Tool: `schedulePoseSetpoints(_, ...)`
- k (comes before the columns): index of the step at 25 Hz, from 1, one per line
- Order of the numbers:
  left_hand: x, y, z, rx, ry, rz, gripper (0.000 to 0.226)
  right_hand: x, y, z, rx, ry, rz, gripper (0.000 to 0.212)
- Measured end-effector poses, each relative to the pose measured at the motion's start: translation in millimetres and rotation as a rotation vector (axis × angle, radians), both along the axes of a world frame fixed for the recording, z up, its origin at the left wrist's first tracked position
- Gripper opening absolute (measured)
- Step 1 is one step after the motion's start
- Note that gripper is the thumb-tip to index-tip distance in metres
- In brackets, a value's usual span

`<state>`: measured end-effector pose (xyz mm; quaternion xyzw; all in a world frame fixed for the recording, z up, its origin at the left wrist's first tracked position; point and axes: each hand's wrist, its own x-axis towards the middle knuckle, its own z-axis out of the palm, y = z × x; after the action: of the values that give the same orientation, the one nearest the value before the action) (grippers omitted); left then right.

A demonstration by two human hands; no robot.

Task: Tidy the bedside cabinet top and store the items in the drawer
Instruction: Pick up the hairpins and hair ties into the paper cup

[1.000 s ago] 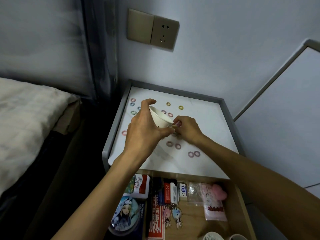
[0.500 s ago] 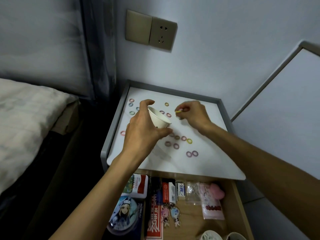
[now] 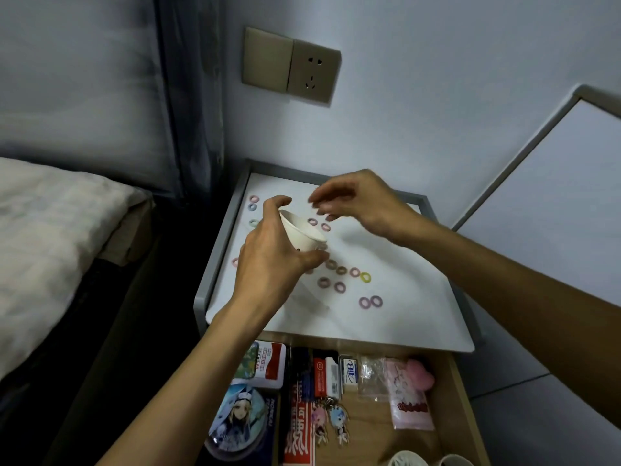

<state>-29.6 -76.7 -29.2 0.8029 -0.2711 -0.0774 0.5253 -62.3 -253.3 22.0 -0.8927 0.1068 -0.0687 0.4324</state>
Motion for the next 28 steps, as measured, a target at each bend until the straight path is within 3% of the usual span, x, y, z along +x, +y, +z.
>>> schedulePoseSetpoints(3,4.9,4.1,3.0,-0.015,-0.006,0.022,0.089,15.6,-55.9,-39.6,-0.156,0.103,-0.285,0.016)
schedulePoseSetpoints(6,11.2,7.1,4.3,-0.041,0.002,0.034,0.09,34.1,-95.9,-85.6,-0.255,0.4,-0.419,0.049)
schedulePoseSetpoints(8,15.2,7.9,3.4,-0.042,0.0,0.039,0.091,50.5,-105.1,-104.9,-0.295,0.467,-0.433,0.066)
schedulePoseSetpoints(10,19.5,8.7,2.4,-0.051,-0.002,0.042,0.09,68.3,-104.5,-116.4,-0.296,0.446,-0.436,0.07)
schedulePoseSetpoints(16,25.4,10.4,1.8,-0.021,-0.012,0.038,0.09,86.6,-86.2,-124.6,-0.197,0.241,-0.28,0.036)
schedulePoseSetpoints(21,21.3,11.6,0.2,-0.004,-0.022,0.035,0.09,64.8,-88.5,-127.3,-0.353,0.212,-0.096,0.027)
schedulePoseSetpoints(24,17.6,13.1,-0.1,-0.002,-0.021,0.03,0.091,53.2,-81.9,-128.3,-0.345,0.148,-0.154,0.011)
schedulePoseSetpoints(28,17.7,13.4,-1.1,-0.003,-0.022,0.033,0.09,47.0,-70.7,-123.7,-0.354,0.15,-0.219,0.015)
